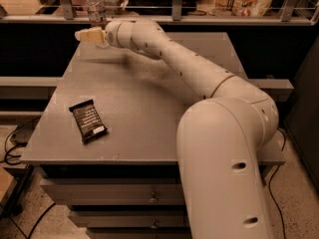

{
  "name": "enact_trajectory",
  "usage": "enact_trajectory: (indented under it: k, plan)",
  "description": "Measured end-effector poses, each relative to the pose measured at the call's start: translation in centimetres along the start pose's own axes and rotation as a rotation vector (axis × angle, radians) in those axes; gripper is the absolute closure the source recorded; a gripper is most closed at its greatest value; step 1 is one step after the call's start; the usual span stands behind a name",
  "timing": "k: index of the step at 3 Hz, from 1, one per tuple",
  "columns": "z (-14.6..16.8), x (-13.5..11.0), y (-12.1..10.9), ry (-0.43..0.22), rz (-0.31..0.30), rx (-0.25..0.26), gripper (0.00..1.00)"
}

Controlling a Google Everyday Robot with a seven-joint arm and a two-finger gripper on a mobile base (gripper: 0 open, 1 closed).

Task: Pick water bottle

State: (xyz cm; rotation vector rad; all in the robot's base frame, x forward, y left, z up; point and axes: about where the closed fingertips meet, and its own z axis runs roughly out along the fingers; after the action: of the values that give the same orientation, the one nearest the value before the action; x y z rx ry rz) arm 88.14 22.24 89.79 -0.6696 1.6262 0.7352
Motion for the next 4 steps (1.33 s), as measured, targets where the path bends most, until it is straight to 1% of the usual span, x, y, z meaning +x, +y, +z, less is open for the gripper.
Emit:
enact_trajectory:
  k: [1,2,3,4]
  plan:
    - [0.9,-0.2,-0.1,-0.006,0.007,0.008,0.00]
    - [1.7,-0.2,0.0,-0.009,0.011,0.008,0.18]
    - [1.9,-0.1,-0.2,-0.016,0.030,0.017,0.41]
    - [1.1,-0.6,-0.3,-0.032,0.039,0.023,0.64]
